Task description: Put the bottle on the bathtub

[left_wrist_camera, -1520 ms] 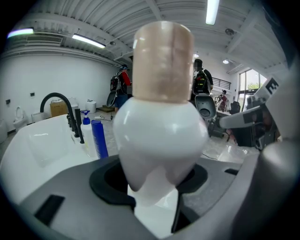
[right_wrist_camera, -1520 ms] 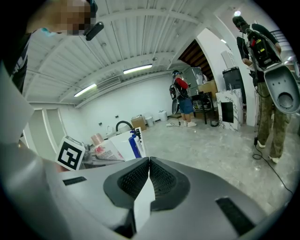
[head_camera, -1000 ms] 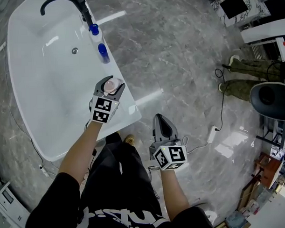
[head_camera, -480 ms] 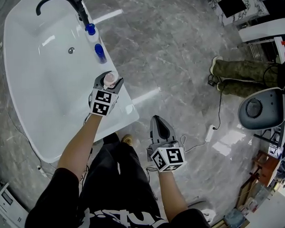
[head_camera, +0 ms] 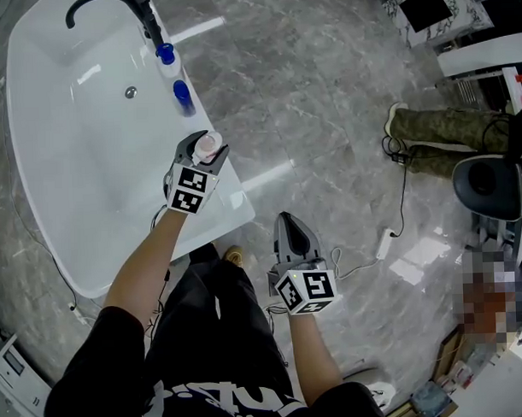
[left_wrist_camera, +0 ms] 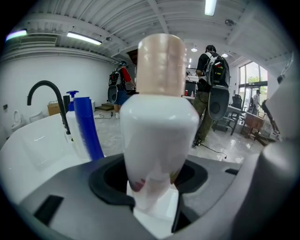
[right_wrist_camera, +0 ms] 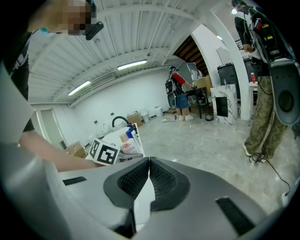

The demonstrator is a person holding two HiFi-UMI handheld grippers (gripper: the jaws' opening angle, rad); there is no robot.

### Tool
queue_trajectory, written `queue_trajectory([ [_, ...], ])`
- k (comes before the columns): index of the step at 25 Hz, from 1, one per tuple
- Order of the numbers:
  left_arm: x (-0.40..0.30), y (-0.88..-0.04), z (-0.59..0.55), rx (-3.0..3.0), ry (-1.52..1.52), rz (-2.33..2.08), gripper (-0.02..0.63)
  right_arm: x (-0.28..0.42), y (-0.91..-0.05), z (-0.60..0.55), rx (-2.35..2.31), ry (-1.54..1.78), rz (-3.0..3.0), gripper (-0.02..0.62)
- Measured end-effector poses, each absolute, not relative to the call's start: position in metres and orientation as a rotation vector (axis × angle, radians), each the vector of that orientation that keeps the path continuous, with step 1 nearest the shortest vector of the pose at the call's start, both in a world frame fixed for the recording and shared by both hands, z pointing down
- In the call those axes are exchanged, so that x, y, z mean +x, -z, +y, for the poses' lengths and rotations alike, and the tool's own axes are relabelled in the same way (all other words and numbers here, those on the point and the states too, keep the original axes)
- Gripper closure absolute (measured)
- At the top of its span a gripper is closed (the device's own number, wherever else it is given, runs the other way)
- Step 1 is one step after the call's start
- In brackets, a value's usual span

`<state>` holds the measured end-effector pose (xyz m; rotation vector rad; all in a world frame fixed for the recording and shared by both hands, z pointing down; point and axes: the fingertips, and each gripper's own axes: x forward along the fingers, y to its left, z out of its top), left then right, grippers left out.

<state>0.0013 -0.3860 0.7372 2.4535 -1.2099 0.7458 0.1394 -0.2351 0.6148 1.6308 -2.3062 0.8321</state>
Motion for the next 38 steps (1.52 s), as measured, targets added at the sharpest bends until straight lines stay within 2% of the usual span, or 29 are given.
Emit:
queue_trajectory([
  [20, -0.008, -0.733, -0.376, 2.374, -0.728, -1.214, 0.35, 0.14, -0.603, -0.232, 1.629, -0.807, -2.328, 0.569],
  [38, -0.021, -0.656, -0.319, 2.347, -0.622, -1.28, 0.348, 0.142, -0.563, -0.195, 1.605, -0.748, -2.366, 0.571],
])
